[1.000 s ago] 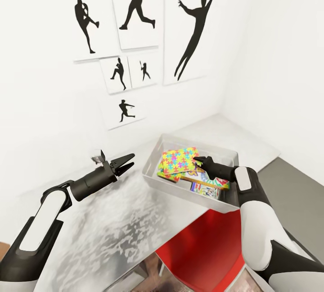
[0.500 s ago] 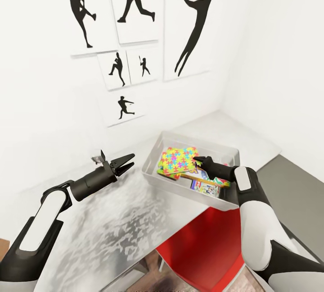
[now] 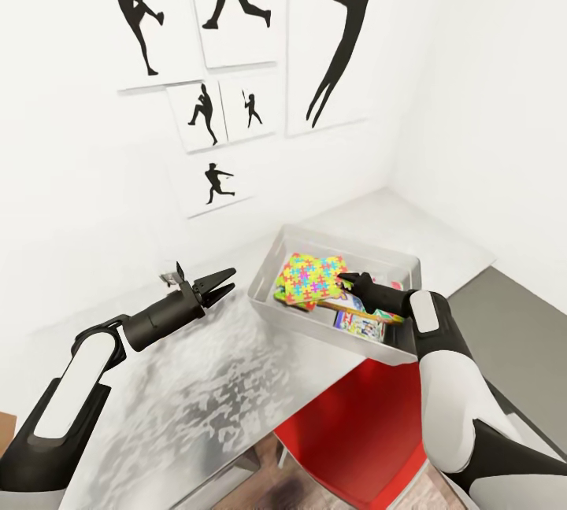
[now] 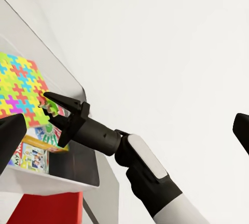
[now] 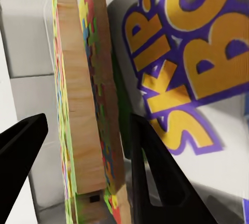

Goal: Put all the toys in the child's room - the three board games (two on the bed and one on the table), the two jigsaw puzzles on the table, and the tennis ball on the table - inside the toy box on the table in the child's room.

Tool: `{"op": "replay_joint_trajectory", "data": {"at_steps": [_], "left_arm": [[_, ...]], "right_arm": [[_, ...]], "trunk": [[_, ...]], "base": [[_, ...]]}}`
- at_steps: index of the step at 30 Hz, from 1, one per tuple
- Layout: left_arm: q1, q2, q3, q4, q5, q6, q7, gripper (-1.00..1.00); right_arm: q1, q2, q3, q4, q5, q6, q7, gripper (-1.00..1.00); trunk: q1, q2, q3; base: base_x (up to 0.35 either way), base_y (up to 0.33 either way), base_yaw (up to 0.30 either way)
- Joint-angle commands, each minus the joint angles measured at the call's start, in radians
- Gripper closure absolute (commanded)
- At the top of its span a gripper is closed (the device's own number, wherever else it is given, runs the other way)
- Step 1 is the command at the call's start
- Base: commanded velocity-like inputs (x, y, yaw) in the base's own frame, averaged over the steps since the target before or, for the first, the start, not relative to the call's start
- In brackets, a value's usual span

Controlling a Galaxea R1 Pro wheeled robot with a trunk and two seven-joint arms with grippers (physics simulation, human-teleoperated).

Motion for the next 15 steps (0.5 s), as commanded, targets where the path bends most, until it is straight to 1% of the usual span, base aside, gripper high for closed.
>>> {"op": "replay_joint_trajectory", "data": {"at_steps": [1, 6, 12, 15], "left_arm": [[-0.001, 0.001, 0.000, 0.000, 0.000, 0.002, -0.002, -1.00], [0.000, 0.000, 0.000, 0.000, 0.000, 0.002, -0.003, -1.00], [-0.001, -0.001, 0.000, 0.000, 0.000, 0.002, -0.003, -1.00], [0.000, -0.001, 0.000, 0.000, 0.000, 0.002, -0.003, -1.00]], "right_arm": [[-0.002, 0.001, -0.006, 0.000, 0.019, 0.002, 0.008, 1.00], [-0.015, 0.002, -0.006, 0.000, 0.021, -0.026, -0.003, 1.00], [-0.047, 0.006, -0.006, 0.011, 0.020, -0.092, -0.071, 1.00], [-0.062, 0.006, -0.006, 0.024, 0.020, -0.114, -0.090, 1.00]], "trunk": [[0.001, -0.002, -0.002], [0.001, -0.002, -0.003], [0.001, -0.002, -0.004], [0.001, -0.002, -0.004]], "base": [[0.000, 0.000, 0.000], [0.000, 0.000, 0.000], [0.000, 0.000, 0.000], [0.000, 0.000, 0.000]]}}
